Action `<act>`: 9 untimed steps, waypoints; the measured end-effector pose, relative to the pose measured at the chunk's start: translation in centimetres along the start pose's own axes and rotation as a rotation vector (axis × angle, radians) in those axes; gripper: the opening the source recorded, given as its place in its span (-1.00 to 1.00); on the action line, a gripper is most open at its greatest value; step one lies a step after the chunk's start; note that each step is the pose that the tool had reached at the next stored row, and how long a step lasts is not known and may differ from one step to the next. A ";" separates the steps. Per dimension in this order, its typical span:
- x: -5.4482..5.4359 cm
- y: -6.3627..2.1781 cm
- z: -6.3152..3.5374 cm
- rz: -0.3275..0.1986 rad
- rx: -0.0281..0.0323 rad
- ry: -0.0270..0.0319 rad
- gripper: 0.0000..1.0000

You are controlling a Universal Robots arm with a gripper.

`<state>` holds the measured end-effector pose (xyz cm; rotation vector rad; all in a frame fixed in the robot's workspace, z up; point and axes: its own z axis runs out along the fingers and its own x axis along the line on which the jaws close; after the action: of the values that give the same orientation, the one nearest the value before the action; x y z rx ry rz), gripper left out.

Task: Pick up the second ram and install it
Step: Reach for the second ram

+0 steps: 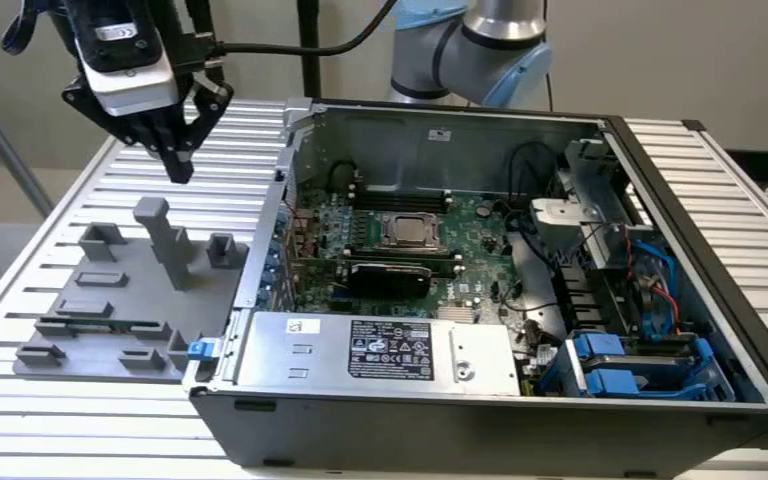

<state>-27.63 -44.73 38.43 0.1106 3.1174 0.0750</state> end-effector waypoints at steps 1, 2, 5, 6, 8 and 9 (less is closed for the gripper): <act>0.4 -0.08 0.05 0.000 0.0001 0.0001 -1.00; 0.9 -0.17 0.11 0.000 0.0001 0.0001 -1.00; 2.3 -0.42 0.31 0.000 0.0000 0.0000 -1.00; 2.7 -0.50 0.39 0.000 0.0001 0.0001 -1.00; 3.6 -0.66 0.55 0.000 0.0001 0.0001 -1.00; 4.1 -0.73 0.65 0.000 0.0001 0.0001 -1.00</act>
<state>-31.71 -45.14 37.66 0.1104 3.1175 0.0748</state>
